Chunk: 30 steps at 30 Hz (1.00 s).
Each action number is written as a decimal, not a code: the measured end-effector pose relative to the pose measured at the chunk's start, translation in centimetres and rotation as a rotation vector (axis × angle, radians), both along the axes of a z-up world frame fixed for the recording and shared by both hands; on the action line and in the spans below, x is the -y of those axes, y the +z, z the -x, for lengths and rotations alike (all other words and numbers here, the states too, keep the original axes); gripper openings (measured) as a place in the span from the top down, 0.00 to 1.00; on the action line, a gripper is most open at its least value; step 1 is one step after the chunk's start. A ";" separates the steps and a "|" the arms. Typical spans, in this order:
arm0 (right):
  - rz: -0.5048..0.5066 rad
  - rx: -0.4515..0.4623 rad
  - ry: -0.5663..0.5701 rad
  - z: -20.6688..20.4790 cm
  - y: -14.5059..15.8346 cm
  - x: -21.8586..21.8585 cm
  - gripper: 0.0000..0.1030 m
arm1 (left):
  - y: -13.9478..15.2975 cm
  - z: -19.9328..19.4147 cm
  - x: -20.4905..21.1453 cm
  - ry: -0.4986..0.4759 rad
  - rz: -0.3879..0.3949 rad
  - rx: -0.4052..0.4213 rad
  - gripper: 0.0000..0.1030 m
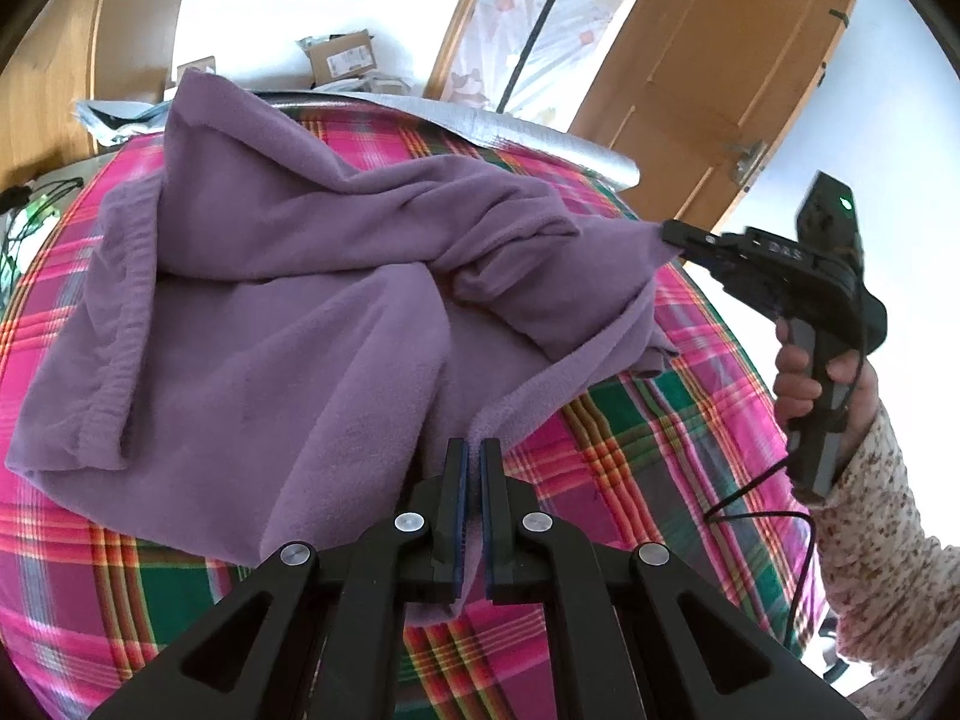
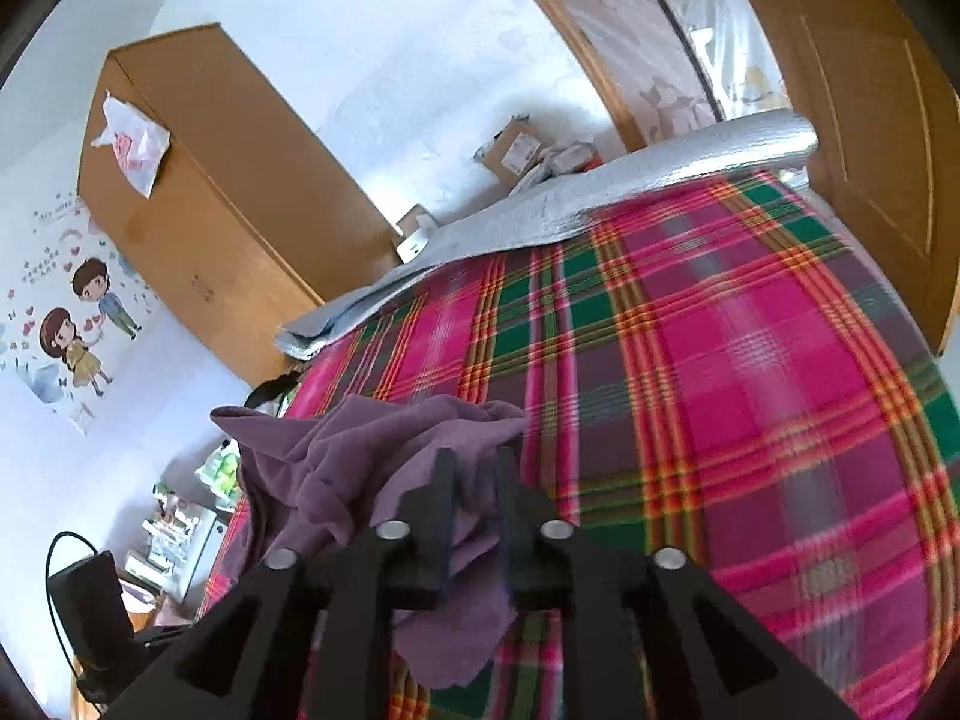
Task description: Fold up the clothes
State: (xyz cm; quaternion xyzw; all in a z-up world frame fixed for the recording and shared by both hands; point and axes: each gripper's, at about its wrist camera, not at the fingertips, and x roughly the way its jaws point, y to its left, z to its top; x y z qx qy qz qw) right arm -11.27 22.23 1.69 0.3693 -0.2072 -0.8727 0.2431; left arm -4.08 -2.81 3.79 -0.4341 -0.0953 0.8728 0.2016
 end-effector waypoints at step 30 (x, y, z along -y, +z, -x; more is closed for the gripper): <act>0.000 0.102 0.076 -4.9 -2.8 1.3 0.98 | 0.4 -0.2 0.1 0.008 -0.057 0.006 0.96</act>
